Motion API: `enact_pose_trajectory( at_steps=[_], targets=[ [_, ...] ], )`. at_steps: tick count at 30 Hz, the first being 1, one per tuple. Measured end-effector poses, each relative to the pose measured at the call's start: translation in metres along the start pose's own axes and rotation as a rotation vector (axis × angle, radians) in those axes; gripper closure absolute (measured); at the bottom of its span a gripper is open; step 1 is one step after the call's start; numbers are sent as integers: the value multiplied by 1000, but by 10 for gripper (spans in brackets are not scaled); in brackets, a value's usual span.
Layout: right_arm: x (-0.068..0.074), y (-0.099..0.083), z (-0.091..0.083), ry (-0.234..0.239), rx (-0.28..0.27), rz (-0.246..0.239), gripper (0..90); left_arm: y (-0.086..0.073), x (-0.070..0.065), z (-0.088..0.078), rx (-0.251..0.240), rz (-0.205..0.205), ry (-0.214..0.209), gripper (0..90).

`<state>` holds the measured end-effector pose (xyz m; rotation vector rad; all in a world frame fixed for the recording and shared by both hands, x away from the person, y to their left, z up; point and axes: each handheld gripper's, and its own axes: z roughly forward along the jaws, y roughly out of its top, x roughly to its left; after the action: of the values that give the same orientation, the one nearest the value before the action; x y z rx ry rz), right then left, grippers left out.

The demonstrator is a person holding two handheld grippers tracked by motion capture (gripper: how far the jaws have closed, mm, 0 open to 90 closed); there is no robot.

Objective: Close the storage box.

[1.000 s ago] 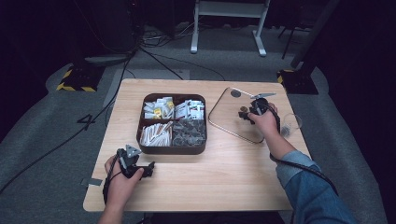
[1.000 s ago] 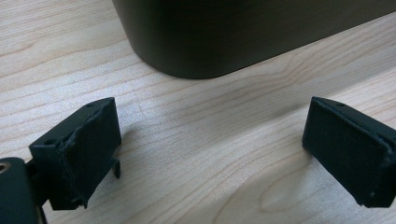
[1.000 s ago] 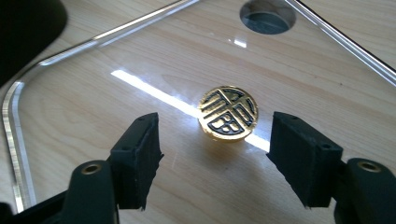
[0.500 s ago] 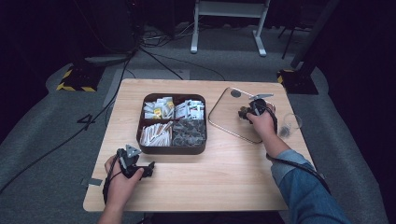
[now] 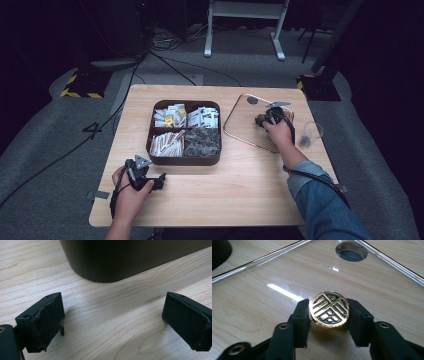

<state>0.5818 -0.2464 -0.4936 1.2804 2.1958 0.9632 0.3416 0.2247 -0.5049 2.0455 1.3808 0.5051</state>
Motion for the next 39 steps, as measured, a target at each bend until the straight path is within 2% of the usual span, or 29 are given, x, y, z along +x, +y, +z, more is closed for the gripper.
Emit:
enact_pose_trajectory(
  at_steps=[7, 11, 20, 29, 39],
  targets=[
    [1, 0, 0, -3, 2, -1, 589, 0, 0, 0, 0, -1, -1, 45],
    [-1, -1, -1, 13, 0, 35, 590, 0, 0, 0, 0, 0, 0, 46],
    [-4, 0, -4, 23, -24, 49, 591, 0, 0, 0, 0, -1, -1, 46],
    [-7, 11, -20, 31, -56, 36, 591, 0, 0, 0, 0, -1, -1, 46],
    [-10, 26, -48, 42, -106, 26, 591, 0, 0, 0, 0, 0, 0, 46]
  ],
)
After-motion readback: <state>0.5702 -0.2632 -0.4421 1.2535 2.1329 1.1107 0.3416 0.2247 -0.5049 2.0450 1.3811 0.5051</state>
